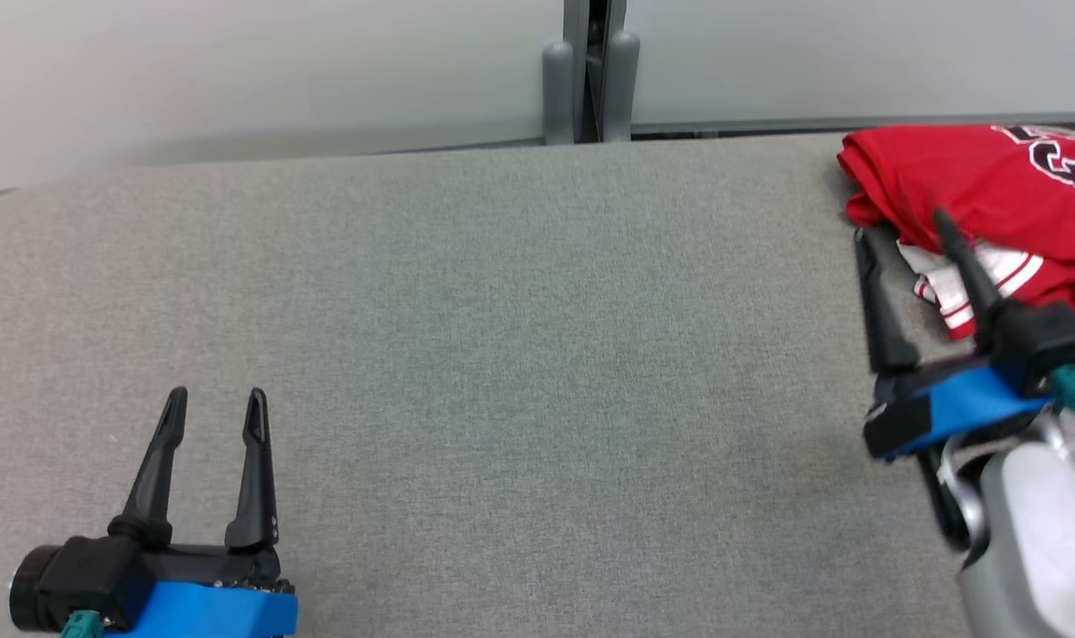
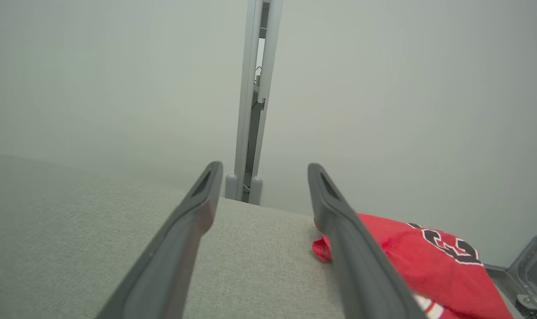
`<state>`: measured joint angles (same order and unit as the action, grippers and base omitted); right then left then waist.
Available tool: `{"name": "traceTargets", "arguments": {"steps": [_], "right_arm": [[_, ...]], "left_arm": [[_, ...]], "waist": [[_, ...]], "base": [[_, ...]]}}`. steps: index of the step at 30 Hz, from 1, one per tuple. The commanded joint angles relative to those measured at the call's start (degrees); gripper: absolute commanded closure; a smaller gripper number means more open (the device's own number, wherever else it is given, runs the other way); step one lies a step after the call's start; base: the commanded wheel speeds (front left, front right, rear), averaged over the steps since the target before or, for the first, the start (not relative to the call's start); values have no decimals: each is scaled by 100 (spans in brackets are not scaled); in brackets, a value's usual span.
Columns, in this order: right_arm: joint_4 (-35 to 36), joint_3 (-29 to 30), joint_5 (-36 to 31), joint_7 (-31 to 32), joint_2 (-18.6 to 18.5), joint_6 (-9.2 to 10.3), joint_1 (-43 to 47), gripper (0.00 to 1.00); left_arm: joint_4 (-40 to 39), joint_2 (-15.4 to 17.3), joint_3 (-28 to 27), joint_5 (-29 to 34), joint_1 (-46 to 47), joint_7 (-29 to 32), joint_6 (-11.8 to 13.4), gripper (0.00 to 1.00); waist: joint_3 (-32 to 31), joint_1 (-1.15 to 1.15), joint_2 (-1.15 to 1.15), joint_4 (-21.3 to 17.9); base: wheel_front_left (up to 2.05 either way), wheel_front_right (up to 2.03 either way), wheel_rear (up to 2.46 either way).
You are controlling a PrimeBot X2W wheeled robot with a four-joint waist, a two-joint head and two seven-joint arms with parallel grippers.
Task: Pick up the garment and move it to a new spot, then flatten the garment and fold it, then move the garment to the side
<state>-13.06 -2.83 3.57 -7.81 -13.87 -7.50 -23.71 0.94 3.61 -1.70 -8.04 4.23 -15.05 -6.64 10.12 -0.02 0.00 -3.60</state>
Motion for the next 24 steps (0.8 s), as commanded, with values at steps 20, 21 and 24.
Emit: {"name": "traceTargets", "arguments": {"steps": [20,21,24], "right_arm": [[730,603,-192,-175,968,2,2011,0],[762,628,-183,-159,980,2,2080,0],[868,709,-138,-136,1031,2,2320,0]], "left_arm": [[221,-52,88,-98,-610,-16,98,0],[230,-54,97,-90,-629,-16,114,0],[261,-56,127,-104,-656,-16,141,0]], "waist": [[-932,2,0,109],[-944,2,0,112],[-986,2,0,130]], "base": [[0,0,0],[0,0,0],[0,0,0]]}}
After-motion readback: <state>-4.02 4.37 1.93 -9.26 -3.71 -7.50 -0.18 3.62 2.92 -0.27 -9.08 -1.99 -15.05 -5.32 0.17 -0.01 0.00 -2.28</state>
